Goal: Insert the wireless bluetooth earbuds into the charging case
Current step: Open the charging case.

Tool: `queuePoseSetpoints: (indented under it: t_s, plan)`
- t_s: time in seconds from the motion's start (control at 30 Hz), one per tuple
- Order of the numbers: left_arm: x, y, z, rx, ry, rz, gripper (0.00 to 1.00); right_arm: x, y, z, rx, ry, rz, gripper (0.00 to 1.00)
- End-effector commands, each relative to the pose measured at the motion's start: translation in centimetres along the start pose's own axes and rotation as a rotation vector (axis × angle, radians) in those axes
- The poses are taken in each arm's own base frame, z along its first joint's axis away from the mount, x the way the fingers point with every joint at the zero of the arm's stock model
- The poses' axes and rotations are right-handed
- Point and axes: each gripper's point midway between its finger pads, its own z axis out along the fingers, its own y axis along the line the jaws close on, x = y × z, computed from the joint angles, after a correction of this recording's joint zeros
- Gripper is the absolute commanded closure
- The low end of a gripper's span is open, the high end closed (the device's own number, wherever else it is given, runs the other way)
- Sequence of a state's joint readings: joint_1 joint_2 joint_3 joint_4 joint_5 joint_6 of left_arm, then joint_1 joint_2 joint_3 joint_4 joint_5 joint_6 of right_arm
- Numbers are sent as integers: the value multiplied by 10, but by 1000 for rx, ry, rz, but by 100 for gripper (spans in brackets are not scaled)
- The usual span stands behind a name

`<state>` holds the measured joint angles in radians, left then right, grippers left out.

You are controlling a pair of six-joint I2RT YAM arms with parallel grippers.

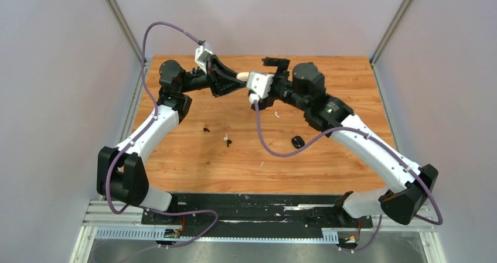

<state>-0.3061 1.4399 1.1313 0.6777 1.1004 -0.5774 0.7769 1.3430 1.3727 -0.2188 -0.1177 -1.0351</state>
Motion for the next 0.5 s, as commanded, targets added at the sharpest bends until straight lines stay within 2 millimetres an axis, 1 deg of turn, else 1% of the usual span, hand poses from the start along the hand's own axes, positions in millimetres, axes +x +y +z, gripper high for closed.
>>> queuePoseSetpoints:
  t_s: [0.0, 0.03, 0.07, 0.1, 0.13, 0.17, 0.2, 0.23, 0.4, 0.47]
  plan:
    - [10, -3, 0, 64, 48, 106, 100, 8, 24, -40, -219, 108, 458, 0]
    - [17, -4, -2, 91, 73, 141, 100, 5, 26, -43, -266, 104, 534, 0]
    - [23, -3, -4, 103, 85, 199, 100, 0, 22, -47, -286, 91, 603, 0]
    - [33, -4, -6, 109, 113, 183, 100, 1, 23, -45, -318, 87, 690, 0]
    - [37, -3, -8, 111, 120, 252, 100, -2, 22, -45, -356, 75, 774, 0]
    - [43, -3, -10, 104, 135, 245, 100, -3, 19, -43, -378, 66, 851, 1]
    - [46, -4, -12, 105, 138, 283, 100, -3, 17, -41, -396, 62, 919, 2]
    - [48, -3, -13, 97, 143, 285, 100, -5, 18, -40, -427, 50, 957, 2]
    - [54, -7, -15, 84, 143, 316, 100, -20, 38, -41, -591, -43, 948, 0]
    - [56, -10, -14, 94, 142, 312, 100, -21, 43, -39, -622, -61, 939, 1]
